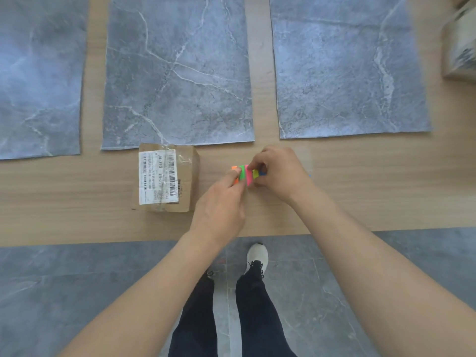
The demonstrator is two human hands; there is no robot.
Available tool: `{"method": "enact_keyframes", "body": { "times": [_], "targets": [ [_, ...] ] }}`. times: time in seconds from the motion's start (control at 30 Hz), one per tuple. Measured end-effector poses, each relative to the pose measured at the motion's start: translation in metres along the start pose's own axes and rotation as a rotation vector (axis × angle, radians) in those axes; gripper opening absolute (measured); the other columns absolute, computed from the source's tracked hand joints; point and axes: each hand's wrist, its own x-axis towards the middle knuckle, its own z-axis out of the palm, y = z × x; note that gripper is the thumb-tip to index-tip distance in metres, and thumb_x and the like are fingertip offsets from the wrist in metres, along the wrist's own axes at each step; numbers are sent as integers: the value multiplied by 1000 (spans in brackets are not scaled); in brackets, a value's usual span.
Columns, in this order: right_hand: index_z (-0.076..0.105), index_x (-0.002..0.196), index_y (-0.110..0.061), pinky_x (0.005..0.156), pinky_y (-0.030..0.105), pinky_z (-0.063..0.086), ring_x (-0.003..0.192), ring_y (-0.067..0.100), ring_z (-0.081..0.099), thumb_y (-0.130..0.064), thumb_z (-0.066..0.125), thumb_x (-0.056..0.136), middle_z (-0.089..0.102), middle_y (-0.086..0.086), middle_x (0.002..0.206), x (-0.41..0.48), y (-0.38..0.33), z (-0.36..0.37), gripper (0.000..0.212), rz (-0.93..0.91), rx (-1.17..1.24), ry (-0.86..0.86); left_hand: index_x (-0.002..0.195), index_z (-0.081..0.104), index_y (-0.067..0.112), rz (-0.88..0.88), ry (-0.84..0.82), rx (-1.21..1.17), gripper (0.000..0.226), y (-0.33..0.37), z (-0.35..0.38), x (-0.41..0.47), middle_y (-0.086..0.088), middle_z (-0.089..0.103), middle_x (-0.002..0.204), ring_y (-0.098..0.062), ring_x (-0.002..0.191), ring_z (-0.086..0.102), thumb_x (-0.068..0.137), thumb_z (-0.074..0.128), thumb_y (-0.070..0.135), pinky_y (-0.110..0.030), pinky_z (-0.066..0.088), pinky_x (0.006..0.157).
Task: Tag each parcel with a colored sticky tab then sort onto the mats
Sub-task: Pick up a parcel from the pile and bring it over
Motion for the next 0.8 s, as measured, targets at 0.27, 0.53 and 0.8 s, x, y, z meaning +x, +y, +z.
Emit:
{"method": "enact_keyframes", "body": {
  "times": [0.27,0.53,0.8],
  "targets": [
    [81,91,-21,72,35,55,81,22,65,-16,84,76,60,-7,76,11,-3,-7,16,32,-30,-86,122,70,16,48,66,2,48,-7,7,5,-3,58,136,-26,119,55,81,55,-4,-38,54,90],
    [79,104,-17,73,42,50,93,28,60,-19,70,90,63,6,100,-3,0,-4,17,-241,-116,-120,114,72,9,56,79,-14,41,-10,6,3,-8,59,137,-25,120,54,77,59,-5,-29,45,96],
    [76,86,-16,70,36,50,73,16,58,-6,70,83,68,-2,81,-1,7,-1,12,-257,3,-11,127,67,17,106,65,-38,50,-16,12,-2,-10,50,146,-26,134,46,81,55,3,-34,44,107]
  ]
}}
